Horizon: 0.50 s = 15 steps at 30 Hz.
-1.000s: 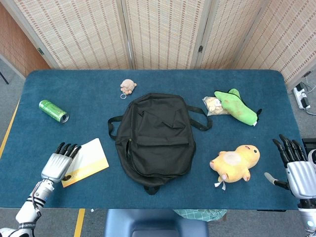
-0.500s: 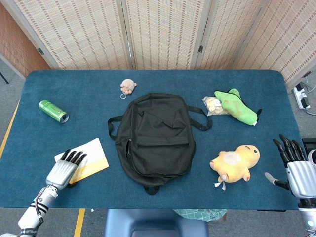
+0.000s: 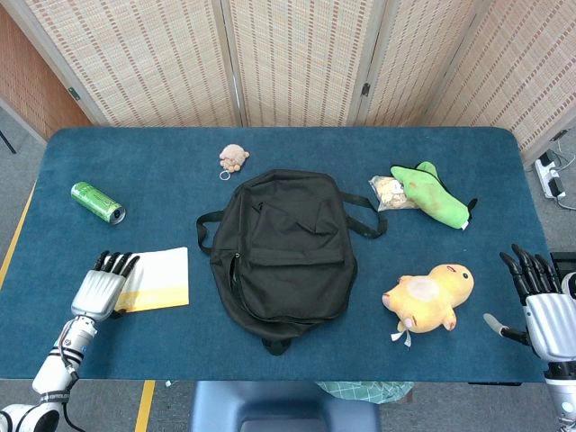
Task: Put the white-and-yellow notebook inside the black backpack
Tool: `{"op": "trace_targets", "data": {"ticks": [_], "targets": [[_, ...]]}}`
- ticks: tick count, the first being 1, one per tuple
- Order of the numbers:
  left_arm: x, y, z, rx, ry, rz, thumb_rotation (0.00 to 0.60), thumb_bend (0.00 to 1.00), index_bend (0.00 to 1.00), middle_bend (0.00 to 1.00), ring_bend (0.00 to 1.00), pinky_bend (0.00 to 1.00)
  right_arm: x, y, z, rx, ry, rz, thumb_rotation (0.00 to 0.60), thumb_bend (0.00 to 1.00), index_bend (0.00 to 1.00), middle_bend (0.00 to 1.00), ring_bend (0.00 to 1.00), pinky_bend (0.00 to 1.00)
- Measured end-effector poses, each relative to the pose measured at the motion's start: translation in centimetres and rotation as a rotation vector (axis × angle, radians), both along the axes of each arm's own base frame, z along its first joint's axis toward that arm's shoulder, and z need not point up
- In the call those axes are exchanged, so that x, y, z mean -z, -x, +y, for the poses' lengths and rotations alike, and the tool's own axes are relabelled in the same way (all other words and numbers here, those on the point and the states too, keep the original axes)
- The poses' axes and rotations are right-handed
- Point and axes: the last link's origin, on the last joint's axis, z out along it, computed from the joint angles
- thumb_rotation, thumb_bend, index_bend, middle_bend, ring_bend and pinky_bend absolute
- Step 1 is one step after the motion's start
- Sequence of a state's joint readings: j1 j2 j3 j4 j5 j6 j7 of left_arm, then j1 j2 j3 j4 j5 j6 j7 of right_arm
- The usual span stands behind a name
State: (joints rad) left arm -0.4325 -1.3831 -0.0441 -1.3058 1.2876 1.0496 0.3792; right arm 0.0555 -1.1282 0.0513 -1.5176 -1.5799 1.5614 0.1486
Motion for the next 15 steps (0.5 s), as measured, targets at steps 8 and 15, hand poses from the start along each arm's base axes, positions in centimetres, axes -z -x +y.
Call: {"op": "trace_targets", "data": {"ticks": [8, 15], "targets": [[-0.2, -0.3, 1.7, -0.038, -0.02, -0.073, 0.6, 0.15, 0.11, 0.15, 0.13, 0.09, -0.2, 0.0, 0.3, 0.002, 0.012, -0.002, 0.6, 0.04, 0.0, 0.0, 0.02, 0.0], [-0.5, -2.2, -0.5, 0.057, -0.034, -0.16, 0.6, 0.39, 0.14, 0.17, 0.15, 0.09, 0.1, 0.1, 0.1, -0.006, 0.0, -0.005, 0.6, 0.04, 0.0, 0.0, 0.03, 0.0]]}}
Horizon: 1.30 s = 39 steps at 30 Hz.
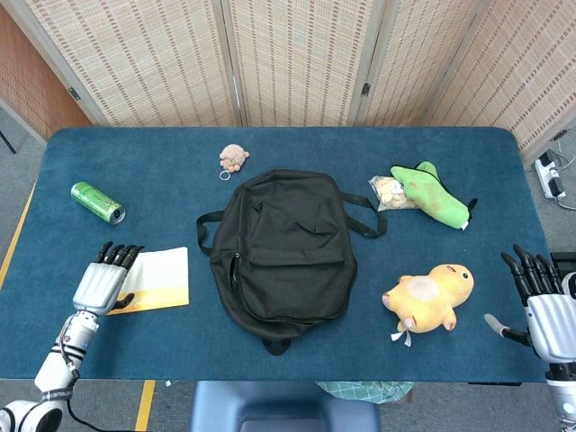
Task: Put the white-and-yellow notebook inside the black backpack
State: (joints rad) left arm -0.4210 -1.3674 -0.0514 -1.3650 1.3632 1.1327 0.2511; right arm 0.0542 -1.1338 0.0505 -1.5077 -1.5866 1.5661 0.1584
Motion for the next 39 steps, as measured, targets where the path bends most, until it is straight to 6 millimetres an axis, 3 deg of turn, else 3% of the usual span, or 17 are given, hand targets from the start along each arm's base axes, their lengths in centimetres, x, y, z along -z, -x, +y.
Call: {"op": "trace_targets", "data": {"ticks": [4, 9, 19, 39], "targets": [[1.2, -0.6, -2.1, 0.04, 0.064, -0.006, 0.6, 0.44, 0.14, 0.17, 0.15, 0.09, 0.2, 0.0, -0.2, -0.003, -0.006, -0.004, 0.599, 0.04, 0.0, 0.0, 0.03, 0.0], [2.7, -1.1, -3.1, 0.049, 0.114, 0.011, 0.6, 0.46, 0.13, 0.17, 0.15, 0.09, 0.2, 0.1, -0.2, -0.004, -0.009, -0.006, 0.6, 0.04, 0.0, 0.0, 0.03, 0.0], [4.2, -1.0, -2.5, 0.03, 0.115, 0.048, 0.6, 0.45, 0.13, 0.17, 0.14, 0.09, 0.2, 0.3, -0.2, 0.003, -0.009, -0.004, 0.6, 0.04, 0.0, 0.0, 0.03, 0.0], [4.6, -0.4, -1.7, -0.02, 0.145, 0.085, 0.6, 0.42, 0.08, 0.14, 0.12, 0.08, 0.2, 0.2, -0.1, 0.003, -0.006, -0.003, 0.6, 0.04, 0.0, 0.0, 0.03, 0.0]]}}
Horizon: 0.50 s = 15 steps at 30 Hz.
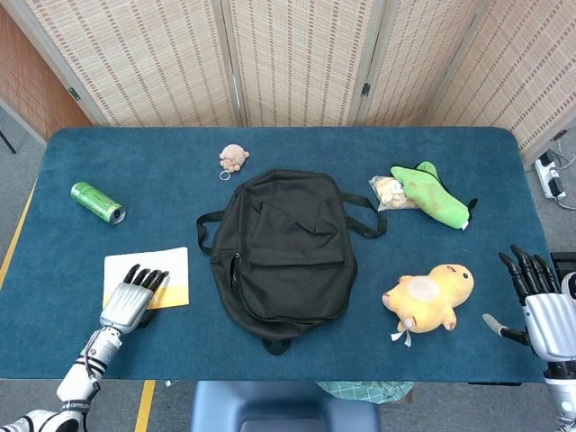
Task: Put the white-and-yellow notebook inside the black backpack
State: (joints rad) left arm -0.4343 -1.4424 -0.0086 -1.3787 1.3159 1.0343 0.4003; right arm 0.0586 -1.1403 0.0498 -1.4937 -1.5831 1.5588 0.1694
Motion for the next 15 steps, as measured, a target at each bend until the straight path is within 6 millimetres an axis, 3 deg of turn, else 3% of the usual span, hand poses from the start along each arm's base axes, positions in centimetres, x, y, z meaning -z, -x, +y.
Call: {"op": "trace_targets", "data": {"ticks": [15], "targets": [[-0.4, -0.2, 1.2, -0.022, 0.014, 0.024, 0.6, 0.34, 0.06, 0.13, 0.12, 0.08, 0.0, 0.1, 0.1, 0.006, 0.002, 0.002, 0.6, 0.04, 0.0, 0.0, 0.03, 0.0]]}}
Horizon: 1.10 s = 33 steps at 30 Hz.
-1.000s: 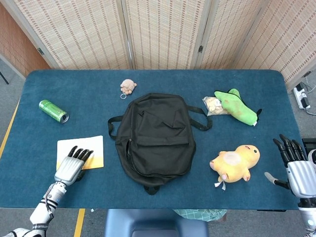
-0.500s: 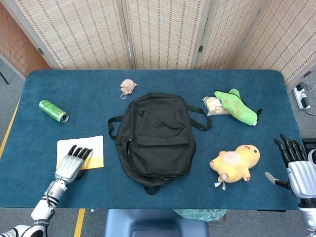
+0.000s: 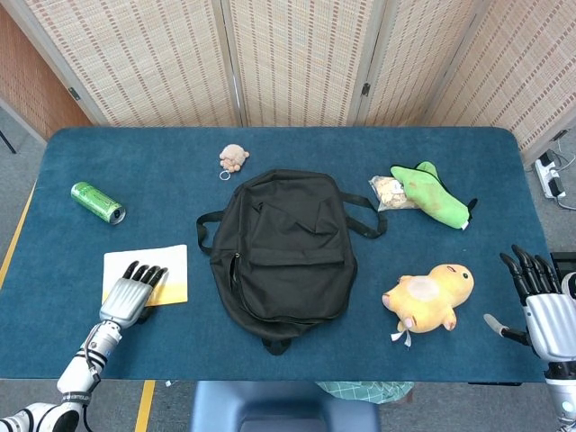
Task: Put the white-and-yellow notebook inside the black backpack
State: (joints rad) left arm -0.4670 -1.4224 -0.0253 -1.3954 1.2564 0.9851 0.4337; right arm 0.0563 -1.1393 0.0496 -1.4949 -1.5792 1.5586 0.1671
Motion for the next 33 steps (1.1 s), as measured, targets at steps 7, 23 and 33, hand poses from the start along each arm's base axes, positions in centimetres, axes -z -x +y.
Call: {"op": "trace_targets", "data": {"ticks": [7, 23, 33], "targets": [[-0.1, -0.2, 0.5, -0.003, 0.008, 0.017, 0.6, 0.27, 0.05, 0.12, 0.11, 0.08, 0.0, 0.1, 0.0, 0.002, 0.001, 0.001, 0.6, 0.04, 0.0, 0.0, 0.03, 0.0], [0.2, 0.6, 1.4, -0.048, 0.006, 0.034, 0.6, 0.24, 0.04, 0.12, 0.11, 0.08, 0.0, 0.2, 0.2, 0.008, 0.002, 0.001, 0.6, 0.04, 0.0, 0.0, 0.03, 0.0], [-0.3, -0.1, 2.0, -0.043, -0.003, 0.038, 0.6, 0.14, 0.04, 0.12, 0.11, 0.08, 0.0, 0.3, 0.3, 0.009, 0.004, -0.001, 0.6, 0.04, 0.0, 0.0, 0.04, 0.0]]}}
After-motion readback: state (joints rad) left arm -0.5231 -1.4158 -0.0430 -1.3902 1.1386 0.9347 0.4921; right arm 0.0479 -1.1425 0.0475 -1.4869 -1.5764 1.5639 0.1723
